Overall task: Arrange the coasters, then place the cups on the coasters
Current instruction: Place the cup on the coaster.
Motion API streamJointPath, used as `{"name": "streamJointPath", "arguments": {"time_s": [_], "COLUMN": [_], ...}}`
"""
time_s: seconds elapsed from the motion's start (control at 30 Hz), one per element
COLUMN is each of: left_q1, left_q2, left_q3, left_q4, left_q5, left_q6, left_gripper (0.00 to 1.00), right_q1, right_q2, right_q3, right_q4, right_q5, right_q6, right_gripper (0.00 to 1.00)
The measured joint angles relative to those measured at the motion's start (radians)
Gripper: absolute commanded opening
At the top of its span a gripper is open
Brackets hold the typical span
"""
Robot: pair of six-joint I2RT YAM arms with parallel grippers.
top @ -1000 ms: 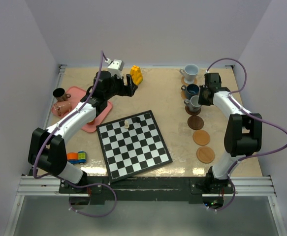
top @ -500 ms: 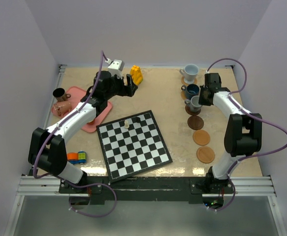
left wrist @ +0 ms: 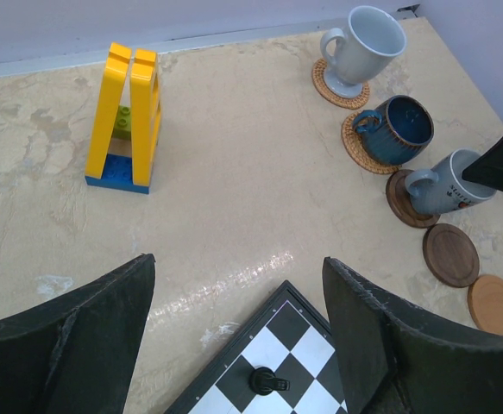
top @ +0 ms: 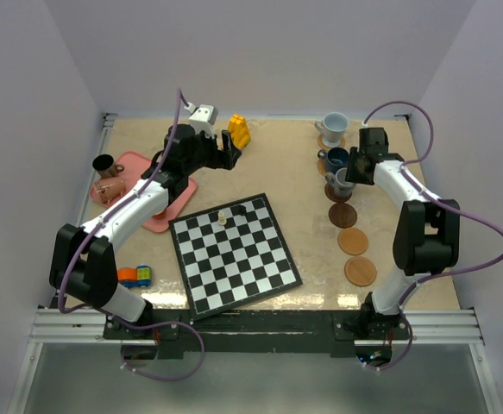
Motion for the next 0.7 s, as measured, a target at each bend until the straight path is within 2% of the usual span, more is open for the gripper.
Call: {"name": "streamJointPath", "arguments": {"time_s": [0.13, 0.23, 0.4, 0.7], "left_q1": [0.0, 0.0, 0.0, 0.0], "left_q2": [0.0, 0.0, 0.0, 0.0], "left_q3": [0.0, 0.0, 0.0, 0.0], "left_q4": [0.0, 0.0, 0.0, 0.0], "left_q5": [0.0, 0.0, 0.0, 0.001], "left_q6": [0.0, 0.0, 0.0, 0.0], "left_gripper": [0.83, 0.83, 0.83, 0.83], "right_q1": [0.0, 0.0, 0.0, 0.001], "right_q2": [-0.001, -0.001, -0.001, -0.001], "right_q3": [0.0, 0.0, 0.0, 0.0], "right_q4": [0.008, 0.018, 0.03, 0.035], "right_q5": [-0.005, -0.022, -0.036, -0.055], "right_q6": [0.001, 0.003, 0.004, 0.004], "right_gripper": [0.4, 0.35, 0.32, 0.32]}}
